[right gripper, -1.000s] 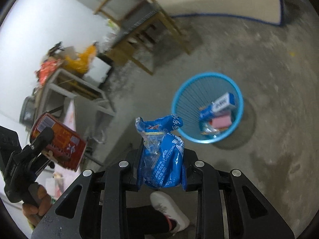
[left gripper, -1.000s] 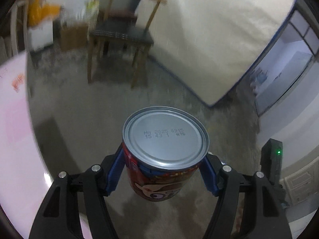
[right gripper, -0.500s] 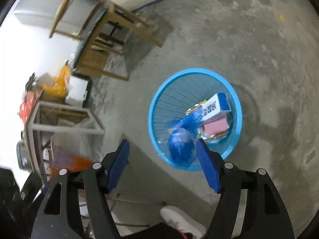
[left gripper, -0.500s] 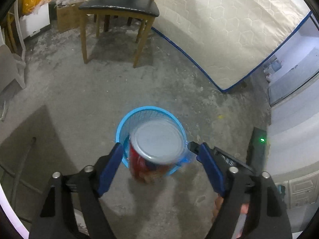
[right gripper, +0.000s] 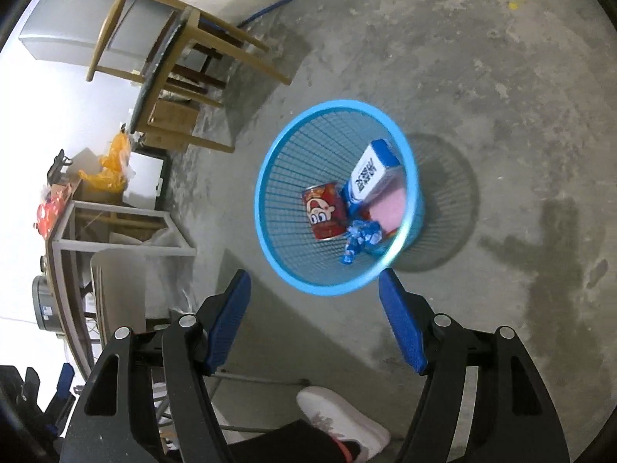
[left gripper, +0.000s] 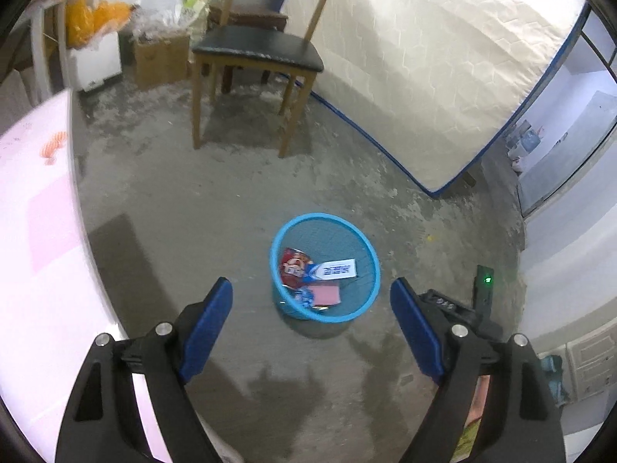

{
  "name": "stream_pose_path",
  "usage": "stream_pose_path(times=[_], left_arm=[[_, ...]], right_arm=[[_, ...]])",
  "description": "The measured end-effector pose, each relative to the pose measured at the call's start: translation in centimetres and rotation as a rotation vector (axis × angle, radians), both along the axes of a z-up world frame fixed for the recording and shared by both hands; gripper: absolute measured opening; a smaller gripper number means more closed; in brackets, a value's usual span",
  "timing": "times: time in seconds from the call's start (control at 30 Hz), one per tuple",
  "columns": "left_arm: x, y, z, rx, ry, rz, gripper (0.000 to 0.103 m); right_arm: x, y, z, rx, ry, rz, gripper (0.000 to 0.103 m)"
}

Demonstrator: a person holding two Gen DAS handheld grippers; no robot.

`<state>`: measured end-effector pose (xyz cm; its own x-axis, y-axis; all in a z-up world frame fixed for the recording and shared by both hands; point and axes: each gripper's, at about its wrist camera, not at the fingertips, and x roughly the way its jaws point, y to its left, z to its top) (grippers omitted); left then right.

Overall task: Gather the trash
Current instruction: 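Turn both open tools back toward the table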

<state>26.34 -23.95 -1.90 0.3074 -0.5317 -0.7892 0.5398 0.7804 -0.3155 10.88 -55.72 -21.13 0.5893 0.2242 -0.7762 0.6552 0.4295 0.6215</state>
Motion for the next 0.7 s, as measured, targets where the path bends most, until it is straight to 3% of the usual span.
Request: stream_pose_path(times=[0.2,0.37,0.5,0.7], left_arm=[[-4.4,7.6,2.9,-0.059,-0.093,0.061,0.089],[-8.4,13.3,2.8,-0.057,-0.139,0.104,0.096],[-10.8,17.9,3.0,-0.050,-0.150,0.146,0.097],[-14.5,29.5,6.2,-0.088,-0.284,0.316,0.097]], right_arm=[[-2.0,2.3,4.0,-0.100,-0.036,0.040,0.067],[-2.6,5.2,9.0,-0.211,-0.110,0.113,0.073],[-1.4,8.0,12.6,-0.292,-0.163,0.199,0.074],[2.1,14.3,16.9,-0.354,-0.263,0.363,0.074]])
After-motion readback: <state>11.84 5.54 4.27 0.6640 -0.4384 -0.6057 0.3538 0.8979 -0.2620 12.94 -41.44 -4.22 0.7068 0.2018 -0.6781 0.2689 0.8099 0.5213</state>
